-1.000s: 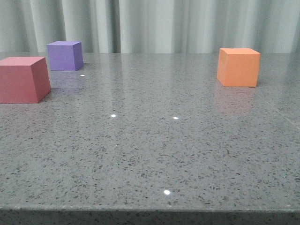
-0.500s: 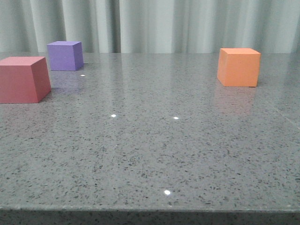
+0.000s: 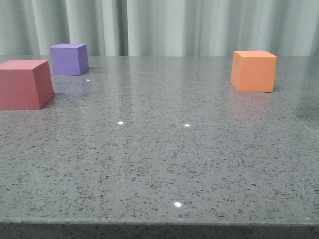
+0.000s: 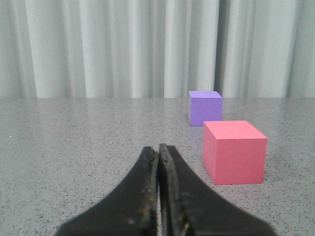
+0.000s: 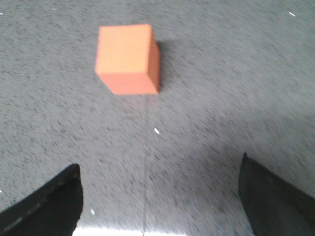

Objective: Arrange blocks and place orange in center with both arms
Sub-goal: 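Lower the right gripper over the orange cube and close on it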

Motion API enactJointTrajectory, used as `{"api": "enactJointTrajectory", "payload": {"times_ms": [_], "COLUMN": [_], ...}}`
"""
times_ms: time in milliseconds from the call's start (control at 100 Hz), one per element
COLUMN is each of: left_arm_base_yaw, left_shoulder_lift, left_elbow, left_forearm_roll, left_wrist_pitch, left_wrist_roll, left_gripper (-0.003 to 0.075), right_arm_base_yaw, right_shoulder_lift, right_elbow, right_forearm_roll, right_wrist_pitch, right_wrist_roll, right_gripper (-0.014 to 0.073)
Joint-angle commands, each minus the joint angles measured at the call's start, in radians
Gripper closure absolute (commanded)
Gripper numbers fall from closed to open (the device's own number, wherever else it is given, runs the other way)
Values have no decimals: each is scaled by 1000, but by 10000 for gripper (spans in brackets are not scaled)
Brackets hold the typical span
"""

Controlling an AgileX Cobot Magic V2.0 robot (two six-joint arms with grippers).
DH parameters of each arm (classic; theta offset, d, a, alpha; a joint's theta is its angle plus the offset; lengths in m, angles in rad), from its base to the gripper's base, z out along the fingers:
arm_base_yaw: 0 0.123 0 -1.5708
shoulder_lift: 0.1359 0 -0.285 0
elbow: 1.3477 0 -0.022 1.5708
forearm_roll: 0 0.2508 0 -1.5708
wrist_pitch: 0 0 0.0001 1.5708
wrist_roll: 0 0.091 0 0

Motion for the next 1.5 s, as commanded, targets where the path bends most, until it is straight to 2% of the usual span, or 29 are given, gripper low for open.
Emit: {"api": "enactJointTrajectory", "payload": {"times_ms": [0, 340, 610, 1080, 1490], "left_arm_base_yaw": [3, 3, 3, 3, 3], "left_shoulder_lift": [-37, -37, -37, -37, -37], "left_elbow": [45, 45, 45, 45, 45], "left_forearm_roll": [0, 0, 0, 0, 0], "left_wrist_pitch": [-82, -82, -82, -82, -82], "left_wrist_roll": [-3, -3, -3, -3, -3], "left_gripper": [741, 741, 741, 741, 741], "right_arm_base_yaw": [32, 87, 92, 90, 89], "right_shoulder_lift": [68, 362, 501, 565, 615], "right_elbow": [-85, -324, -413, -420, -419], "right_forearm_roll": [-22, -53, -88, -105, -105], "right_wrist_pitch": [-83, -79, -90, -150, -143], "right_wrist_roll": [-15, -15, -15, -14, -14], "right_gripper": [-41, -41, -41, -41, -41]}}
